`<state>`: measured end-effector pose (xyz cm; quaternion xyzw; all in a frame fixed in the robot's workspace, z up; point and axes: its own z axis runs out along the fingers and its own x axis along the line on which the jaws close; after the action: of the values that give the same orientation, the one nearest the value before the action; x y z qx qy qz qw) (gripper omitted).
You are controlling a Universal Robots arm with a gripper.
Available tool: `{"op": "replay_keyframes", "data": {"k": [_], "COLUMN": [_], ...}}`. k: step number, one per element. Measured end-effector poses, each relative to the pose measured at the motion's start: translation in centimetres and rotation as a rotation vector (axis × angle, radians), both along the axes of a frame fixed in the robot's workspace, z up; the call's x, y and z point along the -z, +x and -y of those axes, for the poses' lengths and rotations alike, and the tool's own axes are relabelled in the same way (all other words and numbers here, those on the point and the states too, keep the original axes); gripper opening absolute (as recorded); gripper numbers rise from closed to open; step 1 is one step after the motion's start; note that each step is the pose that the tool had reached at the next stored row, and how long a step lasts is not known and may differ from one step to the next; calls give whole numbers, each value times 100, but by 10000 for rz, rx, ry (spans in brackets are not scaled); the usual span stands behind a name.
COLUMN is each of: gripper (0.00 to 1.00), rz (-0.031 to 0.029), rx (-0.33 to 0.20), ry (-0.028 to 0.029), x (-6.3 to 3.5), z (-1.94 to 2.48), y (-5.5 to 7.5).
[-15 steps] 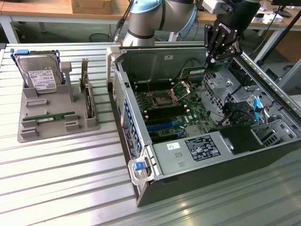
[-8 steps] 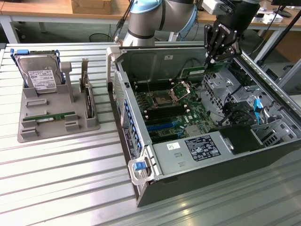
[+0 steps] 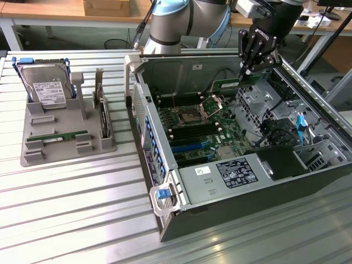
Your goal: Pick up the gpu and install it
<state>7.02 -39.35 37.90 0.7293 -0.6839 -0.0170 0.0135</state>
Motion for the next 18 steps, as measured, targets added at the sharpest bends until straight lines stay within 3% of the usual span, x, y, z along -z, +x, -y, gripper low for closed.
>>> {"op": "replay_keyframes", "data": {"k": [18], "gripper": [13], "rz": [0], "rx": [0], "ry": [0], "x": [48], "z": [0], "y": [0]}}
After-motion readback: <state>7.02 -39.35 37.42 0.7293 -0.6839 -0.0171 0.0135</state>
